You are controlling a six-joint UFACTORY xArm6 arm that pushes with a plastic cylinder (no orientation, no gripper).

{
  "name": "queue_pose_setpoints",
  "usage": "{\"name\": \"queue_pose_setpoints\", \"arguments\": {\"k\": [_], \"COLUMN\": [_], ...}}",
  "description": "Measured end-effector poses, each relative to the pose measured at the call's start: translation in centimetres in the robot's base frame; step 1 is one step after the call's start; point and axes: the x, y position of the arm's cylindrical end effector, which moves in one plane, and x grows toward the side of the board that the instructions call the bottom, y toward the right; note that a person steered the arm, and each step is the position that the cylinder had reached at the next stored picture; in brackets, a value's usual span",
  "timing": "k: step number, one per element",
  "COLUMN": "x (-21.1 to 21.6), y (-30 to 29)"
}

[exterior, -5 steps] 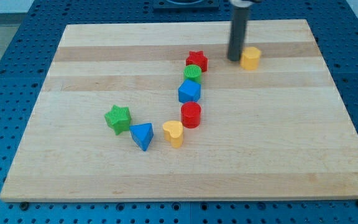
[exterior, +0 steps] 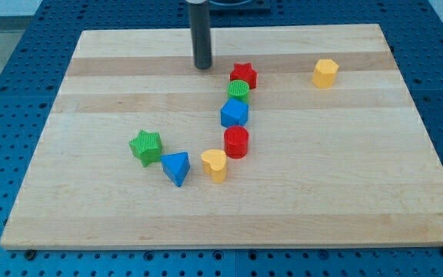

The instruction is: Go to the left side of the blue cube

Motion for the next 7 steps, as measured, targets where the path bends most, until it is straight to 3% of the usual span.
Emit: {"name": "queue_pose_setpoints", "arguments": {"k": [1,2,3,4,7], "x": [0.0,5.4,6.0,12.2,13.6], "y": [-1.3,-1.3,-1.3,0.4,0.9]}}
